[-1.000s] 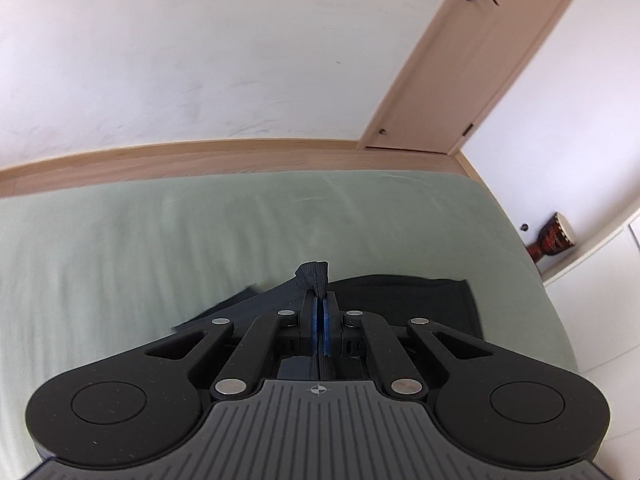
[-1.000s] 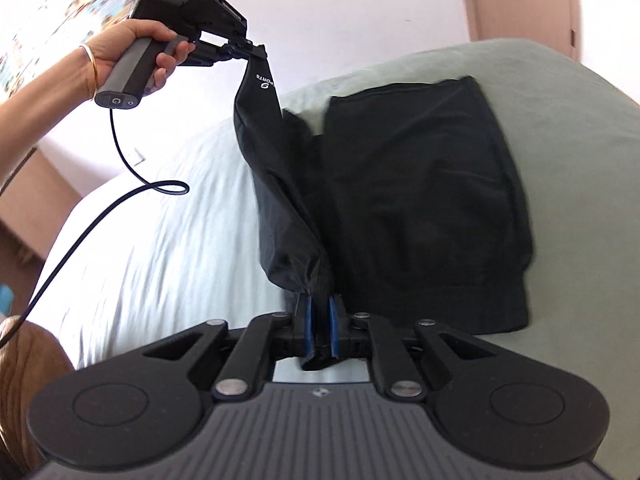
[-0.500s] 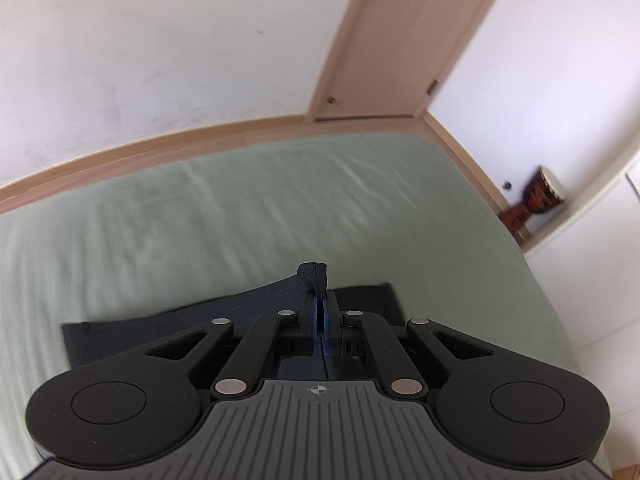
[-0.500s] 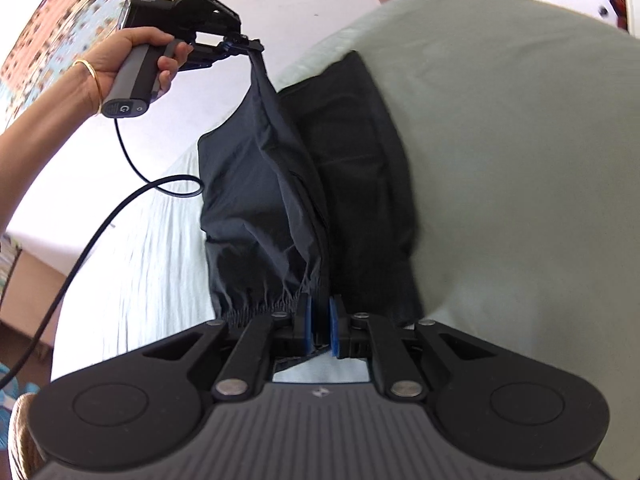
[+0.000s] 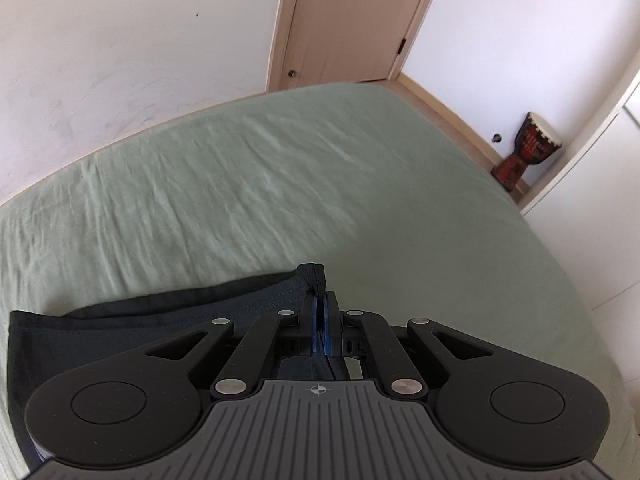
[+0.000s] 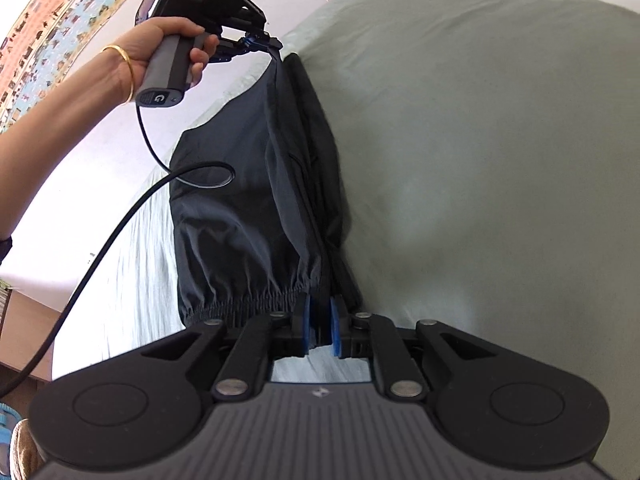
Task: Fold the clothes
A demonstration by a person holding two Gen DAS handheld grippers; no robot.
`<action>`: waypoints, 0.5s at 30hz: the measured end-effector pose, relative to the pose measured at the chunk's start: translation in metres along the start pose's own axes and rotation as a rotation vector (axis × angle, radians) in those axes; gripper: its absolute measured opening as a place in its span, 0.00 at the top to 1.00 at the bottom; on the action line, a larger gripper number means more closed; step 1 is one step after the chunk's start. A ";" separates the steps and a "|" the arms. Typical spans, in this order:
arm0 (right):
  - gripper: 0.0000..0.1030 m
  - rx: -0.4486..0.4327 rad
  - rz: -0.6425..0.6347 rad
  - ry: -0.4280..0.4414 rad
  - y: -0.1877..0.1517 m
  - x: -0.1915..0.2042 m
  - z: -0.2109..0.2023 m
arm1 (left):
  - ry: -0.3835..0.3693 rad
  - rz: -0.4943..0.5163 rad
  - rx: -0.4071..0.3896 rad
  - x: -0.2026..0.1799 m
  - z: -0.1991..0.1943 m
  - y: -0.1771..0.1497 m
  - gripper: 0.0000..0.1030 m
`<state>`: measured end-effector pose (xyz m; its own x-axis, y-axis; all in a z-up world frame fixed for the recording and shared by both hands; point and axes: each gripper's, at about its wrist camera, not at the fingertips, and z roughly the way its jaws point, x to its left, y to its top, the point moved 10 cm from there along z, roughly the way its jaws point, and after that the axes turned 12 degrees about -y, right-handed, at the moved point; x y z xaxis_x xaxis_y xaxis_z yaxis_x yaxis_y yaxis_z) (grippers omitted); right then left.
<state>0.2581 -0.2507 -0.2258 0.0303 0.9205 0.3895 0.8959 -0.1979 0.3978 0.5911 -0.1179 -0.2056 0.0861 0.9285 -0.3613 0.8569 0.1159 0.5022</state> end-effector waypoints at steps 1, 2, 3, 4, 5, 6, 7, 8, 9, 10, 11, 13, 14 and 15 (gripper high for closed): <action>0.85 -0.003 0.007 -0.002 -0.001 0.000 -0.001 | 0.001 -0.001 0.002 0.000 0.003 -0.001 0.95; 0.85 -0.006 0.015 -0.003 -0.003 0.000 -0.001 | 0.003 0.001 0.004 0.000 0.005 -0.002 0.90; 0.84 -0.009 0.022 -0.005 -0.005 0.000 -0.002 | 0.003 0.002 0.004 0.000 0.008 -0.003 0.87; 0.82 -0.012 0.028 -0.007 -0.007 0.001 0.000 | 0.003 0.002 0.001 -0.001 0.008 -0.003 0.80; 0.80 -0.015 0.038 -0.009 -0.006 0.001 0.004 | 0.001 -0.004 -0.009 -0.001 0.007 -0.002 0.74; 0.77 -0.019 0.051 -0.008 -0.007 0.000 0.004 | -0.003 -0.016 -0.022 -0.001 0.005 0.000 0.71; 0.74 -0.021 0.056 -0.008 -0.009 -0.001 0.005 | -0.007 -0.026 -0.031 -0.001 0.002 0.002 0.70; 0.74 -0.023 0.060 -0.013 -0.011 -0.003 0.002 | -0.017 -0.033 -0.036 -0.003 -0.001 0.004 0.69; 0.74 -0.026 0.062 -0.022 -0.011 -0.007 0.000 | -0.033 -0.037 -0.040 -0.006 -0.005 0.007 0.69; 0.74 -0.029 0.061 -0.029 -0.012 -0.013 -0.001 | -0.045 -0.035 -0.040 -0.008 -0.010 0.010 0.69; 0.74 -0.033 0.062 -0.038 -0.012 -0.014 -0.001 | -0.054 -0.029 -0.039 -0.010 -0.015 0.012 0.69; 0.74 -0.052 0.056 -0.053 -0.010 -0.016 -0.007 | -0.066 -0.006 -0.017 -0.014 -0.029 0.012 0.69; 0.74 -0.062 0.049 -0.052 -0.008 -0.016 -0.011 | -0.068 0.010 0.003 -0.015 -0.037 0.009 0.69; 0.74 -0.078 0.034 -0.047 -0.004 -0.013 -0.016 | -0.065 0.039 0.028 -0.016 -0.047 0.004 0.69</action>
<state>0.2469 -0.2671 -0.2191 0.0827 0.9270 0.3658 0.8570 -0.2535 0.4487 0.5688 -0.1154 -0.1608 0.1518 0.9070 -0.3928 0.8662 0.0694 0.4949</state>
